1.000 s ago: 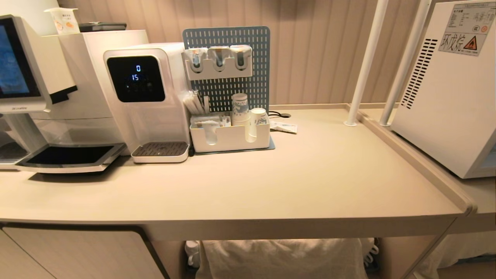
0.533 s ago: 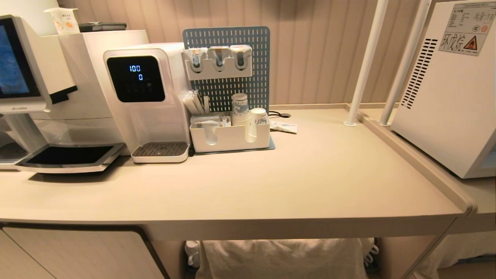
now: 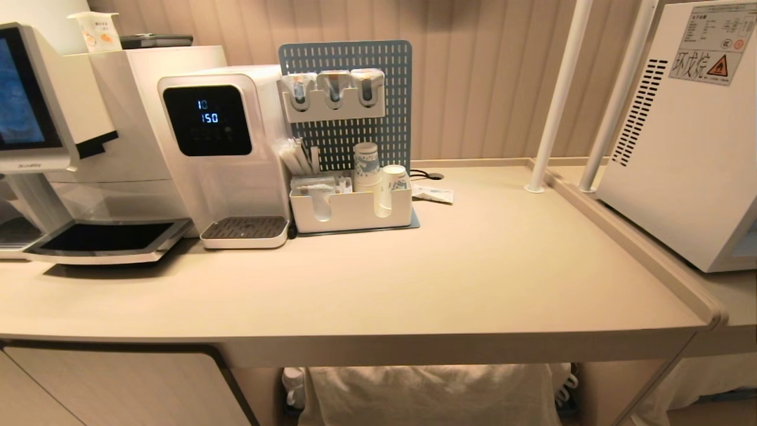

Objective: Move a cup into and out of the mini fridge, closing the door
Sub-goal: Place the paper cup on the table

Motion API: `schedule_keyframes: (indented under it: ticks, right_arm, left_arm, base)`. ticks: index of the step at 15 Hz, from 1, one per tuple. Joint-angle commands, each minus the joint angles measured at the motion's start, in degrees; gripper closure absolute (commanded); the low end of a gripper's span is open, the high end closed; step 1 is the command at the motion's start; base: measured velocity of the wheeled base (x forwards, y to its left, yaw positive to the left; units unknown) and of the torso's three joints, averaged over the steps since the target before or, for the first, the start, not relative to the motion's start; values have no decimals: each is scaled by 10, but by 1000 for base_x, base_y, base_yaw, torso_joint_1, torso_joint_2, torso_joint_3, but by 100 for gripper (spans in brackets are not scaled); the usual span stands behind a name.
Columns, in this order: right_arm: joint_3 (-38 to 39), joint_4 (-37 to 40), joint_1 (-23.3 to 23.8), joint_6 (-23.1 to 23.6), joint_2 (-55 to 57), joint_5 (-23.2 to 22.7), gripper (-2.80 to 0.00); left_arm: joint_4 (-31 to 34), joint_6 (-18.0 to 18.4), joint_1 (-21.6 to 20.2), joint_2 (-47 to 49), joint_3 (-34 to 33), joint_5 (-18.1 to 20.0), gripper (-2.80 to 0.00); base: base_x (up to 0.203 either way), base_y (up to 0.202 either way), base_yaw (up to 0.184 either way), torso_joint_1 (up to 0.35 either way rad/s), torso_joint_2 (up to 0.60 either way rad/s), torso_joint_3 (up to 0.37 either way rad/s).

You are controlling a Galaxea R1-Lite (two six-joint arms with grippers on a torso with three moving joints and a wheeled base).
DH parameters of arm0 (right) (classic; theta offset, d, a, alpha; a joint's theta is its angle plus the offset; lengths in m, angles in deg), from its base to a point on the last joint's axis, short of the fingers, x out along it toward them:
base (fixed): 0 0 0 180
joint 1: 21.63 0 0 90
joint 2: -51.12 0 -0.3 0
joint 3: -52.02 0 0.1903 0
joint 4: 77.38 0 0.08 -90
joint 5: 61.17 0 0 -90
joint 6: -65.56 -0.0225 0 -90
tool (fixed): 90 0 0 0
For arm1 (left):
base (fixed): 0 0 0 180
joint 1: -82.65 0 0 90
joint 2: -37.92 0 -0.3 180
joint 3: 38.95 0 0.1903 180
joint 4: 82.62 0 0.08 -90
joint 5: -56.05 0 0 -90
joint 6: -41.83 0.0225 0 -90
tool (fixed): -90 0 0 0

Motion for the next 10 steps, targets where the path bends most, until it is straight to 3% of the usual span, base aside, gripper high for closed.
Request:
schedule_keyframes:
  ticks: [1, 4, 8, 10]
  right_arm:
    - [-83, 36, -19, -16, 212, -17, 0]
    - [-132, -35, -43, -15, 367, -39, 0]
    - [-146, -291, -71, 14, 542, -38, 0]
    - [-150, -414, -87, 65, 616, -7, 0]
  left_arm:
    - [0, 0, 0, 0, 0, 1, 0]
    - [0, 0, 0, 0, 0, 0, 0]
    - [0, 0, 0, 0, 0, 0, 0]
    - [0, 0, 0, 0, 0, 0, 0]
  base:
    - [0, 0, 0, 0, 0, 0]
    - [0, 0, 0, 0, 0, 0]
    - [0, 0, 0, 0, 0, 0]
    - [0, 0, 0, 0, 0, 0]
